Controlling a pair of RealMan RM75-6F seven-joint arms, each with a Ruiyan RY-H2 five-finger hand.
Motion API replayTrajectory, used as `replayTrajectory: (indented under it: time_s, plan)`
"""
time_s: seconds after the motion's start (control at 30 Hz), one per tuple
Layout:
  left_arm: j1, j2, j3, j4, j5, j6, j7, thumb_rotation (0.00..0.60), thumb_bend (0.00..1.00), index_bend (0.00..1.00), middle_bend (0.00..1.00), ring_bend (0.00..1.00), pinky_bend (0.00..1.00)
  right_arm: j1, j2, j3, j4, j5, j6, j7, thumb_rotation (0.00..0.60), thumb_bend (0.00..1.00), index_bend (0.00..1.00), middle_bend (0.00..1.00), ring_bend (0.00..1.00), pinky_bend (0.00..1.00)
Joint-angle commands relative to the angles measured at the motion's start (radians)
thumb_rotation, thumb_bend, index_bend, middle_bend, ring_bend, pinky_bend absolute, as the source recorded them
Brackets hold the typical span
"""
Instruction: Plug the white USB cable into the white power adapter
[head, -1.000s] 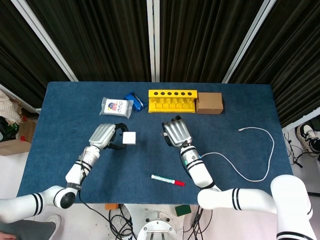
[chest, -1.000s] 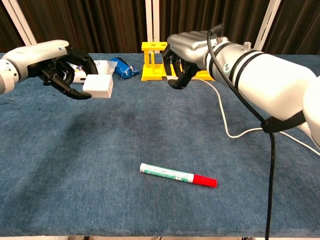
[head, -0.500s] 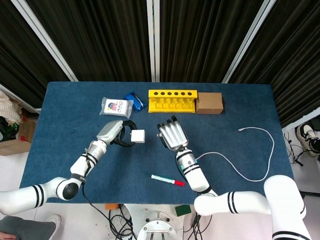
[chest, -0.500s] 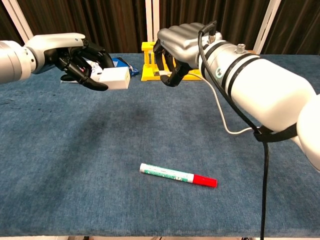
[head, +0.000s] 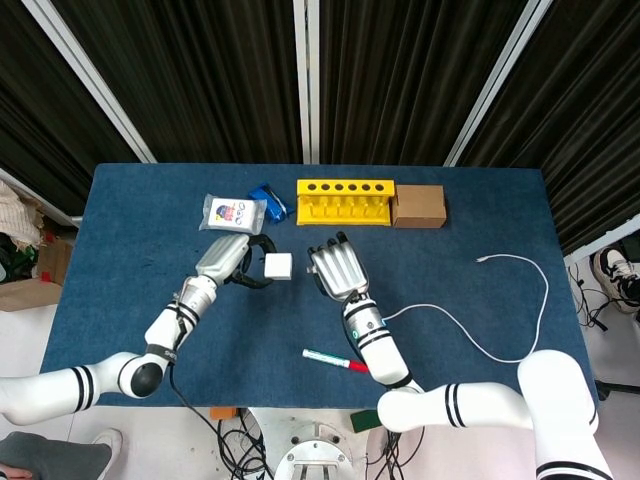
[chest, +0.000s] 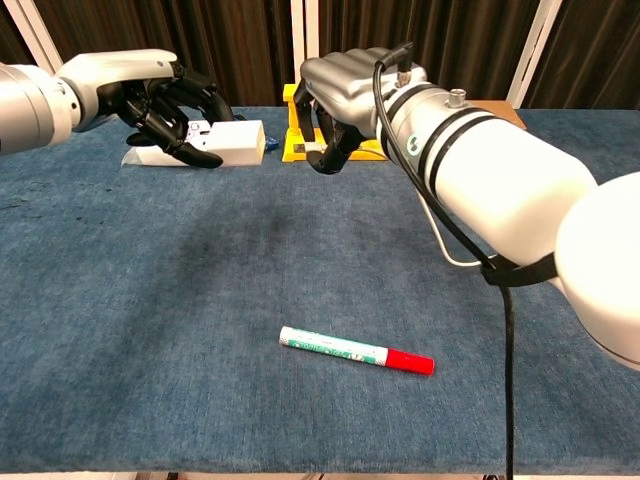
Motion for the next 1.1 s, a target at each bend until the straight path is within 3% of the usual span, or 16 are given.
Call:
replayTrajectory:
  time_s: [0.03, 1.1]
  plan:
    - [-0.002, 0.001, 0.004, -0.009, -0.002, 0.008, 0.008, 0.600, 0.25, 0.56, 0.46, 0.71, 0.89, 0.005, -0.004, 0.006, 0.006, 0.007, 0.001, -0.004, 0.600, 0.91, 0.61, 0.59, 0.42, 0.29]
    - [-0.043, -0.008, 0.012, -0.044, -0.094, 0.042, 0.098, 0.600, 0.25, 0.56, 0.46, 0.71, 0.89, 0.044, -0.047, 0.039, 0.043, 0.037, -0.003, -0.007, 0.600, 0.91, 0.62, 0.58, 0.42, 0.29]
